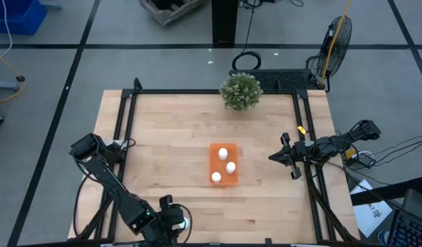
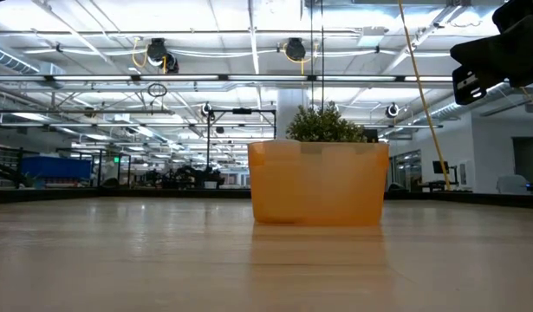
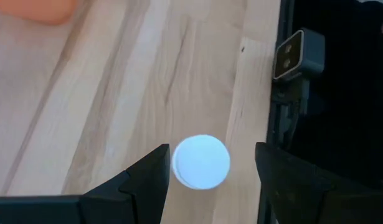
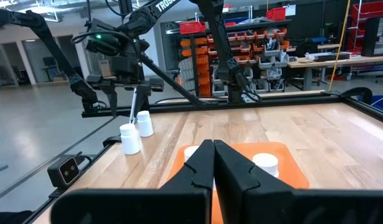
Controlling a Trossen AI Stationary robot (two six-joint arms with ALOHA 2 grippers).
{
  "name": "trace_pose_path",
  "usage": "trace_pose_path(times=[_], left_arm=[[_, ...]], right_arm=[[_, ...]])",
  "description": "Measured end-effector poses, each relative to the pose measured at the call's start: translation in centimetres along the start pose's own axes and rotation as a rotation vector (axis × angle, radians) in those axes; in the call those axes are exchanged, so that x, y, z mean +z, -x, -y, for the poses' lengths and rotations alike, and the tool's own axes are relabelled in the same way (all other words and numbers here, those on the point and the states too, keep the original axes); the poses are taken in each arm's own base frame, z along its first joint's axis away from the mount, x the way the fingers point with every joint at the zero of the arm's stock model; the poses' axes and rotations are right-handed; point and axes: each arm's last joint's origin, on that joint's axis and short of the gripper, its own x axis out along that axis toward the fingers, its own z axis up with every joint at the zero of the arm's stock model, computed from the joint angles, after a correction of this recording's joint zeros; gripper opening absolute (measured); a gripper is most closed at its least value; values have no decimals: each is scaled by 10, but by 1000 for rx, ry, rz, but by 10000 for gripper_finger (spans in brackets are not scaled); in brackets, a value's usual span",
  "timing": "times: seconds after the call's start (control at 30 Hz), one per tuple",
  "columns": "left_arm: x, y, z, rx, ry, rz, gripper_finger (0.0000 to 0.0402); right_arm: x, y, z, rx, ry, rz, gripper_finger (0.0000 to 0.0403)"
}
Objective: Pick and place pill bottles into a basket
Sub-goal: Put the white medicine bottle into the orange bin
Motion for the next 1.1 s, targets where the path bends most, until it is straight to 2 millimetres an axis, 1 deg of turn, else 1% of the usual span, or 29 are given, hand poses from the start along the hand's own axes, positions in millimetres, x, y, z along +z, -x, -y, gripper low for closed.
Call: trace_pose_path(times=[0.37, 0.67, 1.0, 1.1], left_arm=[[0, 0, 0, 7, 3, 11, 241], [-7, -14, 0, 45, 39, -16, 241], [-7, -14, 0, 44, 45, -18, 241], [-10, -21, 0, 59, 41, -22, 241]], right_arm=[[0, 0, 0, 0, 0, 0, 0], [0, 0, 0, 1, 0, 0, 0], [0, 0, 0, 0, 0, 0, 0], [0, 0, 0, 0, 0, 0, 0]])
